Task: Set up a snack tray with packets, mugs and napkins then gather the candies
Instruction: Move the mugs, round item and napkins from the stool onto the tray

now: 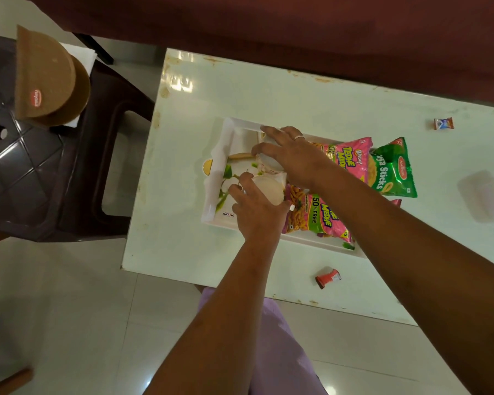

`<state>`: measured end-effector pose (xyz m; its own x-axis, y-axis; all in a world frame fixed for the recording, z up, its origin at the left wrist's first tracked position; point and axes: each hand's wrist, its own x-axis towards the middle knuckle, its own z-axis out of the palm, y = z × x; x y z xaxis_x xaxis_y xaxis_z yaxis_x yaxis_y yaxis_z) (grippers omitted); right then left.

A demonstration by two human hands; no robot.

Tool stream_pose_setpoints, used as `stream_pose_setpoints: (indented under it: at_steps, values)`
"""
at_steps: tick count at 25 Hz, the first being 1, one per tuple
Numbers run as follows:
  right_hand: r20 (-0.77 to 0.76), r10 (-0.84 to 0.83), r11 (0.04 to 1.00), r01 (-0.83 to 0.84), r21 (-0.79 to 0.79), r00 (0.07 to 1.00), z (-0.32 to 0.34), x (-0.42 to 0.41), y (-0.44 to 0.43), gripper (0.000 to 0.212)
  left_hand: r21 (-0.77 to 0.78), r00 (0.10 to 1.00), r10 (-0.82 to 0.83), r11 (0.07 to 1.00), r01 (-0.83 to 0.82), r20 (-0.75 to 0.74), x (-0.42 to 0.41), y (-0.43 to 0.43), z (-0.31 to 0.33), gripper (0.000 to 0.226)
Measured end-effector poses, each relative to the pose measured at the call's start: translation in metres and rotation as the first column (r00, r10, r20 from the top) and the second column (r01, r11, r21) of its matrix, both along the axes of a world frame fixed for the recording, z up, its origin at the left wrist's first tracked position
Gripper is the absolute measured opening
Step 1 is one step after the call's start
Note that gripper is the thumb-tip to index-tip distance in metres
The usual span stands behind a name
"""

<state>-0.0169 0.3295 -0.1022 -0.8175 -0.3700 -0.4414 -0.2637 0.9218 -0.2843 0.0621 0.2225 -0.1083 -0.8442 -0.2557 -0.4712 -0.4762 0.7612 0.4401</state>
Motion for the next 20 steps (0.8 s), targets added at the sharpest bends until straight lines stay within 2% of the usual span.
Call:
stream_pose_setpoints:
  at_steps: [6,8,11,13,17,20]
  values:
    - [-0.024,-0.011,0.999,0.012,0.03,1.0,0.001,0.005,-0.004,0.091,0.057,0.997,-0.013,0.998,0.009,0.073,-0.006,-0.006,0.001,0.105]
    - [-0.041,-0.032,0.997,0.035,0.069,0.999,0.005,0.015,-0.008,0.101,0.093,1.0,-0.024,0.995,0.023,0.007,-0.004,-0.011,0.005,0.108]
    - [-0.075,-0.115,0.99,0.121,0.076,0.991,0.012,0.041,-0.02,0.113,0.235,0.988,-0.044,0.969,0.079,-0.148,0.004,-0.03,0.013,0.111]
    - [-0.103,-0.19,0.98,0.195,0.038,0.976,0.016,0.057,-0.03,0.114,0.288,0.984,-0.049,0.953,0.098,-0.172,0.011,-0.055,0.017,0.109]
    - [-0.089,-0.43,0.89,0.405,-0.208,0.899,0.035,0.05,-0.068,0.089,0.363,0.987,0.081,0.931,-0.026,-0.136,0.018,-0.121,0.02,0.094]
    - [-0.06,-0.434,0.845,0.382,-0.374,0.899,0.055,0.015,-0.135,0.063,0.422,0.952,0.286,0.88,-0.218,-0.106,0.001,-0.181,0.034,0.082]
